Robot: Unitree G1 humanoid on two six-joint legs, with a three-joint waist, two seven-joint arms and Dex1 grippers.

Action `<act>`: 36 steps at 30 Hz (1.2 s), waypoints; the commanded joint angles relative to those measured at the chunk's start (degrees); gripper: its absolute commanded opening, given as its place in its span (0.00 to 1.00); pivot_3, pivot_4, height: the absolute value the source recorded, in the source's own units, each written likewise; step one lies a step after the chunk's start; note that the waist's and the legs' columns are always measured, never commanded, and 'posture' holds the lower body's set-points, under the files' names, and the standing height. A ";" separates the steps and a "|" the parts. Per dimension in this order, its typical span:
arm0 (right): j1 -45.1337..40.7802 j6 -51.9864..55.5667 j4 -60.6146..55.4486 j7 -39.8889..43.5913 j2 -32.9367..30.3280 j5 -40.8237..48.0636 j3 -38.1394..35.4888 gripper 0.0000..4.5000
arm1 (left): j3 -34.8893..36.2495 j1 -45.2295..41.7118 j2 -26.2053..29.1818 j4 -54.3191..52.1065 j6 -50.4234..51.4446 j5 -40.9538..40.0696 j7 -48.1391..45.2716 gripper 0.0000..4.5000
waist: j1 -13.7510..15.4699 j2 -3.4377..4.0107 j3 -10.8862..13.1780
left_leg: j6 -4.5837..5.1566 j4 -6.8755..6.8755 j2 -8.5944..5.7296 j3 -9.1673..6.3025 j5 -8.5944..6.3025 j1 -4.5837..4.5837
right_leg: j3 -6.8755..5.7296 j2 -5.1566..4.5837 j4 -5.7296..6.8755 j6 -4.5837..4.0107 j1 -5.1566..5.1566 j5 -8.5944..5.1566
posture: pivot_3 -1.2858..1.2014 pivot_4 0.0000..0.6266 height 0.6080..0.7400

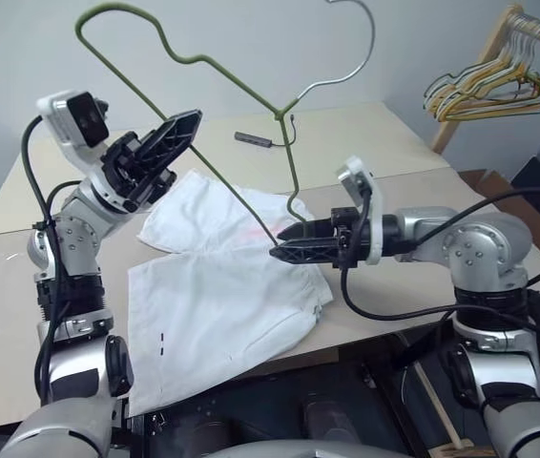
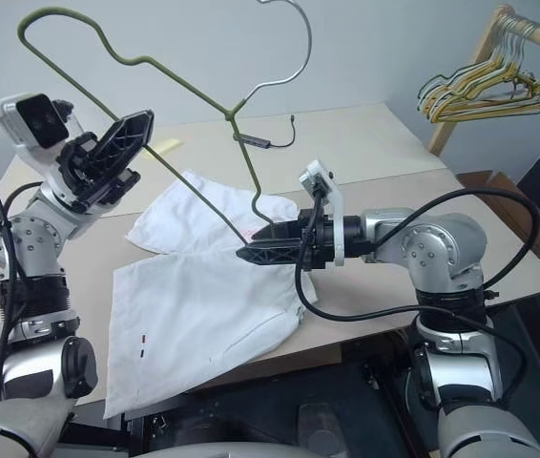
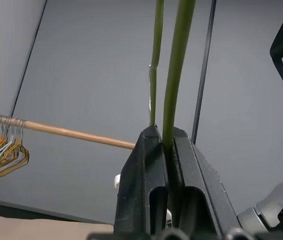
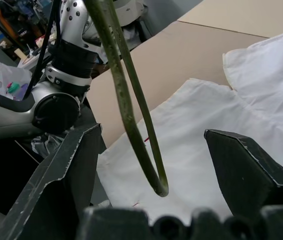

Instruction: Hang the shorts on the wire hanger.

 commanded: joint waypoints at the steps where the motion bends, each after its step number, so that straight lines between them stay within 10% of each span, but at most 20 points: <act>1: -2.00 -0.74 0.20 -0.09 0.14 1.43 -0.74 0.78 | 0.24 -1.11 -0.55 -0.65 -1.28 -0.09 0.22 0.00 | -0.04 0.00 0.00 | 0.00 0.00 0.00 0.00 0.00 0.00 | 0.00 0.00 0.00 0.00 0.00 0.00 | 0.45 0.00 1.00; 12: -2.23 -0.81 0.52 -0.66 -0.04 1.27 -0.52 0.01 | -0.19 -0.29 -2.35 -0.30 -4.73 2.45 0.38 0.00 | -0.37 0.00 0.00 | 0.00 0.00 0.01 0.00 0.00 0.01 | 0.00 0.01 0.00 0.00 0.00 0.00 | 0.44 0.00 1.00; 17: -2.80 -0.94 0.70 -1.59 0.01 2.05 -1.29 0.00 | -1.37 -0.31 -3.19 1.20 -6.50 5.25 2.03 0.17 | -0.34 0.00 0.00 | 0.00 0.00 -0.01 0.01 0.00 0.00 | 0.00 -0.01 -0.01 0.01 0.00 0.01 | 0.44 0.00 1.00; 28: -1.82 6.60 3.57 -11.57 -1.62 6.10 -12.83 0.00 | -16.81 0.33 2.79 11.74 -18.48 33.93 12.38 0.96 | -0.44 0.01 0.00 | 0.00 -0.01 -0.01 0.00 0.00 -0.05 | -0.01 -0.01 -0.01 0.00 -0.05 0.01 | 0.43 0.00 1.00; 36: 14.21 18.62 4.47 -13.33 -15.30 8.55 -21.86 0.00 | -22.16 0.27 4.74 14.61 -25.56 43.55 11.26 0.98 | 0.04 0.03 0.02 | 0.05 0.04 -0.04 0.10 -0.03 -0.83 | 0.04 -0.12 0.01 0.04 -0.81 0.05 | 0.43 0.00 1.00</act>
